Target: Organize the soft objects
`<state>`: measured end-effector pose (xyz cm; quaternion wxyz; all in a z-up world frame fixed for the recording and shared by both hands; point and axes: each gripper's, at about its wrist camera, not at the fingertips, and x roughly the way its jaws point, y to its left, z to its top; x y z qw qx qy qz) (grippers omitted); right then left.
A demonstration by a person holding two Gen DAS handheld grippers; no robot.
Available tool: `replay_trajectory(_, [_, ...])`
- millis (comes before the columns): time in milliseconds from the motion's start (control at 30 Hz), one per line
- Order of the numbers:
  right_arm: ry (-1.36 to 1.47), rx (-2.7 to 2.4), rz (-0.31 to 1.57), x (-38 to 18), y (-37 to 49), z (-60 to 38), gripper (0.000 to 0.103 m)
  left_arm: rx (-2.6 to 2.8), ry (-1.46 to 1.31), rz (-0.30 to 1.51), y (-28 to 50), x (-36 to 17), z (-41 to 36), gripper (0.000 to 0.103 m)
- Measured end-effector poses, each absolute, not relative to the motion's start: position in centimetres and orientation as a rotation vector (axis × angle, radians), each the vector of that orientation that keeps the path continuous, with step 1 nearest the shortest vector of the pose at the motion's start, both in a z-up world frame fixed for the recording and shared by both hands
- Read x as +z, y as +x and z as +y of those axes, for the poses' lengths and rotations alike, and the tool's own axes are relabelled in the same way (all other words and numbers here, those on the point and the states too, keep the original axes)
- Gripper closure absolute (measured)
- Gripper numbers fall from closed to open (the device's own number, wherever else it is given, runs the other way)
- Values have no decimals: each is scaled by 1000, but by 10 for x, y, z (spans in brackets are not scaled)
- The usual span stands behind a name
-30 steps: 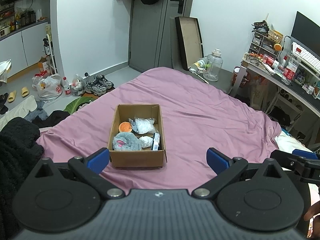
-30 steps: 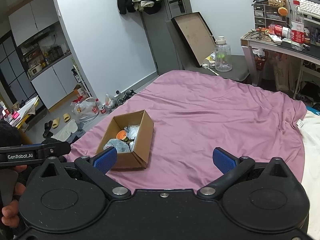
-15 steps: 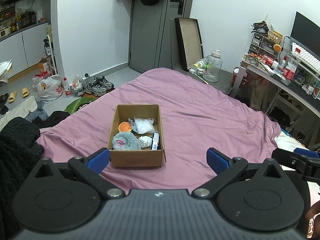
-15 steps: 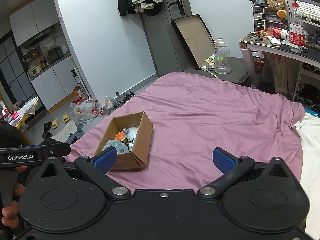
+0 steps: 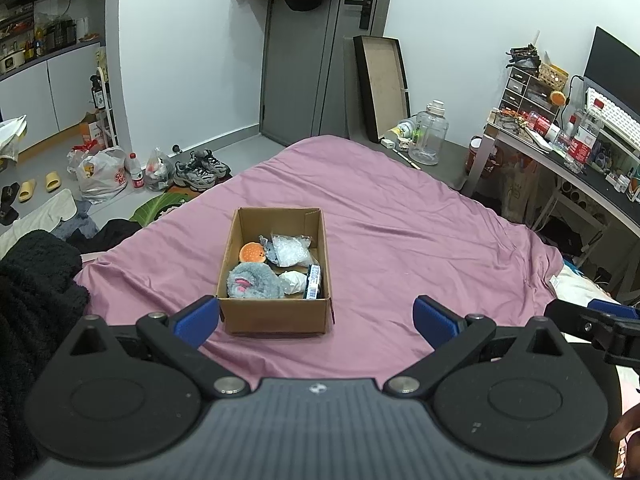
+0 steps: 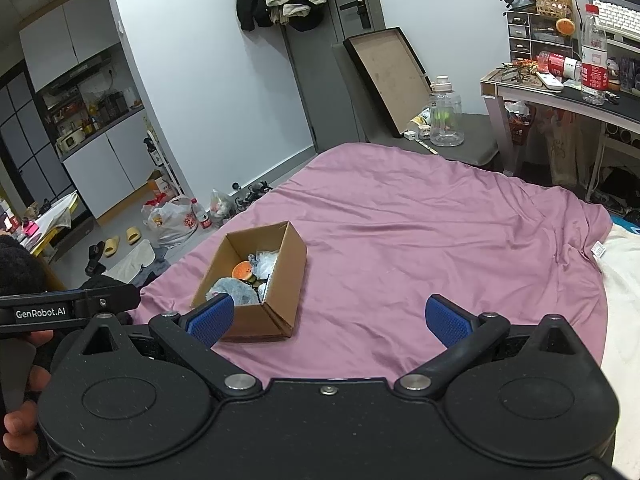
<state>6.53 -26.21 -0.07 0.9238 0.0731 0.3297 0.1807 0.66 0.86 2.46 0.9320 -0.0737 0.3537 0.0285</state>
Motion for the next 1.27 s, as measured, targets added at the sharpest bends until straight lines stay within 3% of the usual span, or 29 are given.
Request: replay_trajectory(1267, [141, 393, 692, -8, 69, -255, 0, 59, -110, 700, 3, 18, 7, 1])
